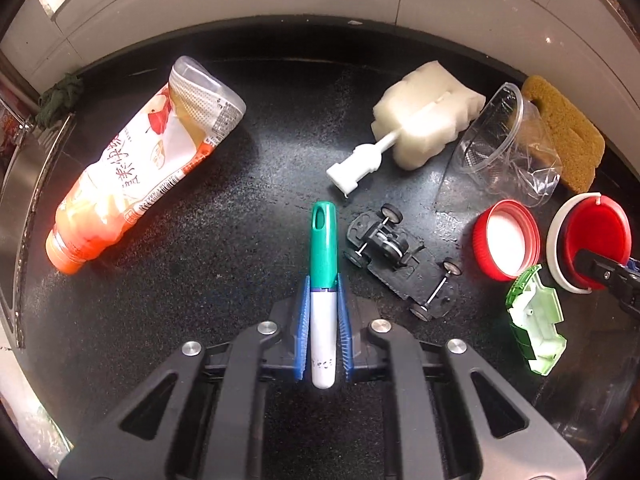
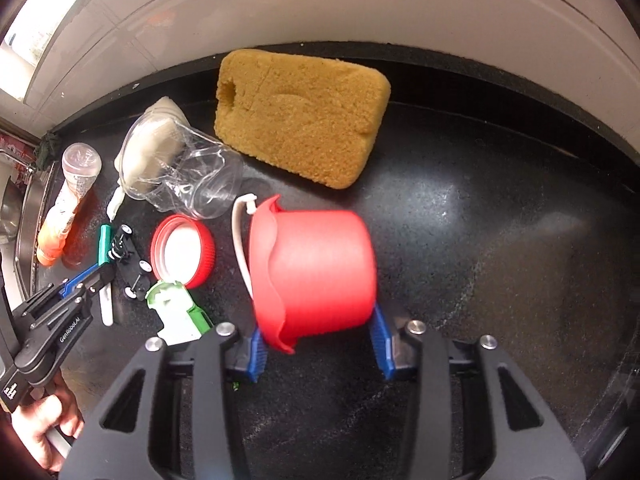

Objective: Collect trash
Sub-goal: 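Grasp the green marker with left tool while right tool grasps the red cup, then carry the marker and red cup with both tools over the bin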

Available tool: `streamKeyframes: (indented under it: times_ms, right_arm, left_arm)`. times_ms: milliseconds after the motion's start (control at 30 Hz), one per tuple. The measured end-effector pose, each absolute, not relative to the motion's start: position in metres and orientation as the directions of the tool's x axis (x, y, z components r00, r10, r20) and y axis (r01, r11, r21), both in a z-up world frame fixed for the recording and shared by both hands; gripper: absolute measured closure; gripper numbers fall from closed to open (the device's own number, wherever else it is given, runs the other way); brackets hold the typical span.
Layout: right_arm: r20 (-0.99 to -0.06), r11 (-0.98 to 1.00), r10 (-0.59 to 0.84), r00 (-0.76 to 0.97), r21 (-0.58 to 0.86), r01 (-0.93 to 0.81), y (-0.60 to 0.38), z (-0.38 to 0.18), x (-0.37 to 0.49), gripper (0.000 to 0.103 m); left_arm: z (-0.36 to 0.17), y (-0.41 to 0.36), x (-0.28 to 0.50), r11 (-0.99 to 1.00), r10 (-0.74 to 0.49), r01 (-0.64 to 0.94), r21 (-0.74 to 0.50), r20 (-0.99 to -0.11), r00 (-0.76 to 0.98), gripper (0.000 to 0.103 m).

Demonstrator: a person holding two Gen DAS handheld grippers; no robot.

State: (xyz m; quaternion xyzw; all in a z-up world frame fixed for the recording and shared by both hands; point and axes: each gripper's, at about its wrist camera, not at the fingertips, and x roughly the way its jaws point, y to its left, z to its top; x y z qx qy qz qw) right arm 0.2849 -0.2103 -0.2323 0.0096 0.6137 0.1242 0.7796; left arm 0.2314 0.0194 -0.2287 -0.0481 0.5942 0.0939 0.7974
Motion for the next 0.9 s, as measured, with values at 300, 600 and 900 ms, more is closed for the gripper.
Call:
streamKeyframes:
  times_ms: [300,600,900]
  right_arm:
    - [-0.938,0.965,0.194,0.287,0.131,-0.225,-0.201,-0.198,0.265,0.061]
    - [-0.919,0.954,0.207,0.336,0.112,-0.279,-0.182,-0.165,0.219,0.061]
    - [-0.909,0.935,0.224,0.352,0.099,-0.341,-0.163,-0.143,0.160,0.061]
  left_arm:
    - [-0.212,0.021,0.215,0.982,0.074,-0.186,0.022,-0.958,0.276,0.090]
    - [-0.167,0.027,0.157,0.981,0.074,-0.192,0.010,-0.941,0.330,0.090]
    - [-0.138,0.044,0.087,0.970,0.087,-0.242,-0.004,-0.927,0.364,0.090]
